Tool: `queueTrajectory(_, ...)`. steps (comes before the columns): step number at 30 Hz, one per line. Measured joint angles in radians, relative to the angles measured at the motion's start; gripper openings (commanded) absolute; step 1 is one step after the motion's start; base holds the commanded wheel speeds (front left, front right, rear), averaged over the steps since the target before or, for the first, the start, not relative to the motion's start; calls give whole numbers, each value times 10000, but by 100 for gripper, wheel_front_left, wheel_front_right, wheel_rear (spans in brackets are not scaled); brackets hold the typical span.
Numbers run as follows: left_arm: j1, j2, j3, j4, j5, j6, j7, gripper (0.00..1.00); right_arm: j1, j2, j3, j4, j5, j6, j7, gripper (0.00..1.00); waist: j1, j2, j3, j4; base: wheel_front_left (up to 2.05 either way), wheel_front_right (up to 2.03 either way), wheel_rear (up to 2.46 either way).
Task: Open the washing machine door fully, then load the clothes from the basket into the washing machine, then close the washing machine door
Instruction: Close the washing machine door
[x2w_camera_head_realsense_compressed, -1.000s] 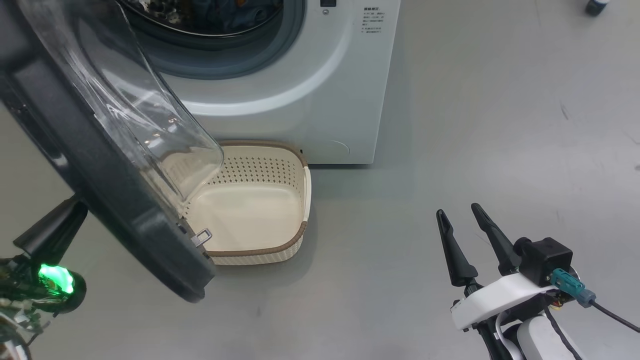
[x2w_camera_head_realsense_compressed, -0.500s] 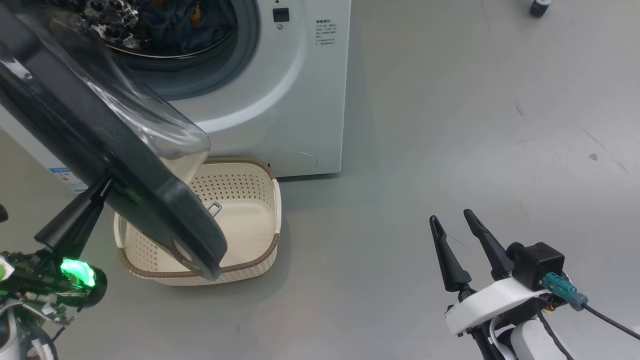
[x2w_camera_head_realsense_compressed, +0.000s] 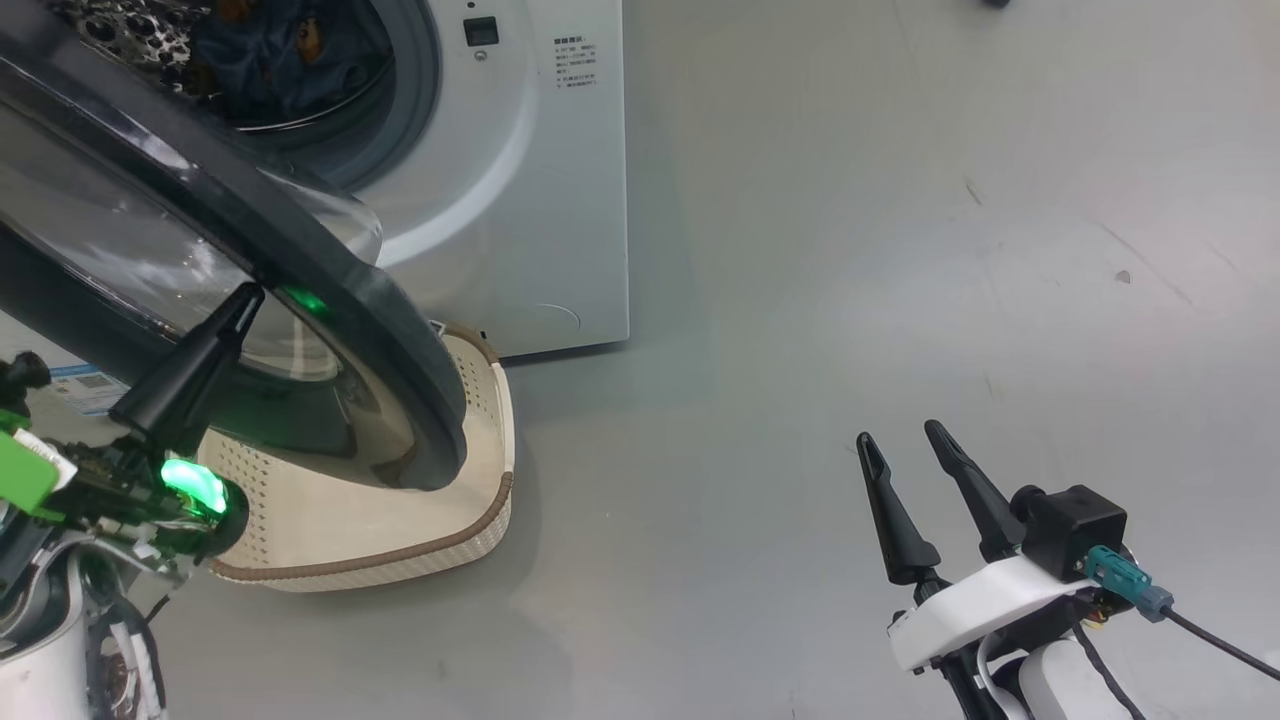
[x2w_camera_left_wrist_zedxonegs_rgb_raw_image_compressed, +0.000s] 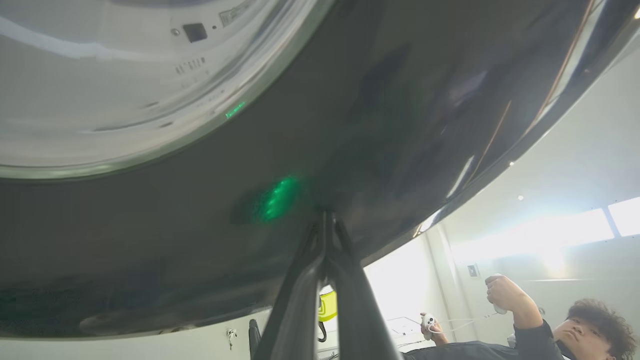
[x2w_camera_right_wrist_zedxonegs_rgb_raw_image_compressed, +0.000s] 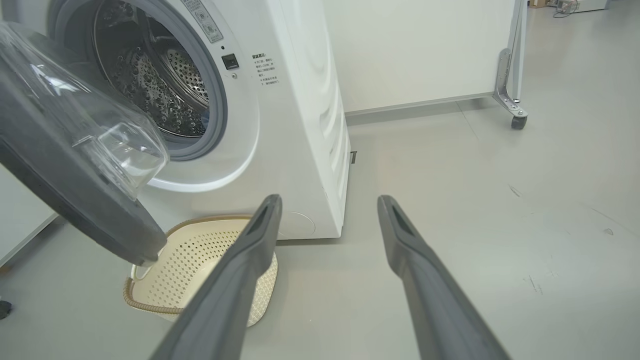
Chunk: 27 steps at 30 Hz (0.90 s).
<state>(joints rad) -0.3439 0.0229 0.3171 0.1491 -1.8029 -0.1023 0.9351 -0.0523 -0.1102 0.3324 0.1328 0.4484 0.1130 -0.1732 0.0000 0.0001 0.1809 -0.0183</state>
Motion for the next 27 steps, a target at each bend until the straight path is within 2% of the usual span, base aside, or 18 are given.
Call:
queueTrajectory(14, -871, -12, -803, 848, -439, -100, -1415, 0, -120, -8, -75, 42, 2, 0, -182, 100, 0, 0, 324, -428, 0, 0, 0)
queueTrajectory(27, -829, -21, -957, 1235, -445, -178, -2219, 0, -118, -31, -274, 198, 92, -4, -360, 100, 0, 0, 33, -75, 0, 0, 0)
